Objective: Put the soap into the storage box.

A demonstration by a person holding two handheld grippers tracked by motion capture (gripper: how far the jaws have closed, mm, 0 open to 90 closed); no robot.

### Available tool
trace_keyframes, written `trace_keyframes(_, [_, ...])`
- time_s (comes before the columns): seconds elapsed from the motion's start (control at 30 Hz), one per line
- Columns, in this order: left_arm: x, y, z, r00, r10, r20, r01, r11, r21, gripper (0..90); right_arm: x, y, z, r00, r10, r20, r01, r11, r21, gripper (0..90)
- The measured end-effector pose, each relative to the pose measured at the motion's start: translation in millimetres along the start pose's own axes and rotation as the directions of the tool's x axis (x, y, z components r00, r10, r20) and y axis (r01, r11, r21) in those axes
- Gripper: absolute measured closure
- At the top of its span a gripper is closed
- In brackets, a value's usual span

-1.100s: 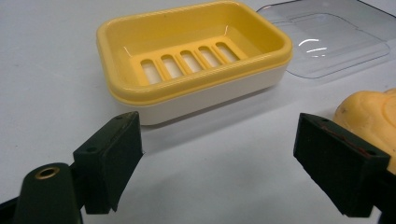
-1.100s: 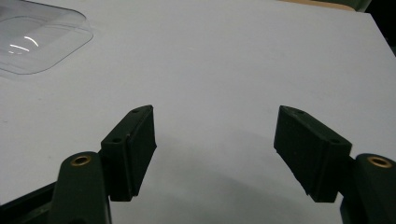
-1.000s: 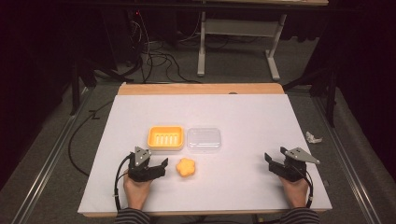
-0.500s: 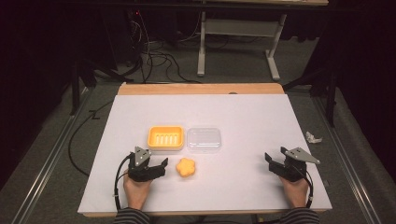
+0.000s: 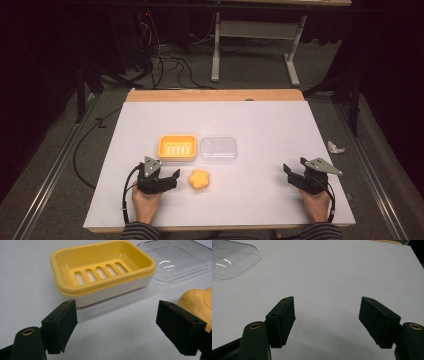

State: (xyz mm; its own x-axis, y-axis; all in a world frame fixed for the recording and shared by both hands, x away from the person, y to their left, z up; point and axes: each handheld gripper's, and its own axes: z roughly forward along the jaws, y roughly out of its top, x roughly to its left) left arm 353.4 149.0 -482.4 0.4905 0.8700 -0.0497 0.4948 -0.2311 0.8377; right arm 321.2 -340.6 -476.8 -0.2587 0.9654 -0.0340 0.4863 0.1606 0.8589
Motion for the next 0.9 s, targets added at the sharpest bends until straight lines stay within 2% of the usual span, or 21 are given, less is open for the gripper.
trace_keyframes(0.47, [-0.5, 0.0, -2.5, 0.9998, 0.011, 0.013, -0.011, 0.9997, 0.021, 17.6, -0.1, -0.2, -0.3, 1.0, 0.009, 0.002, -0.009, 1.0, -0.002, 29.3])
trace_keyframes(0.9, [-3.2, 3.6, -8.4, 0.9992, 0.003, 0.04, -0.003, 0.9999, 0.015, 17.5, -0.6, -0.2, -0.2, 1.0, 0.004, 0.002, -0.004, 1.0, -0.006, 29.3])
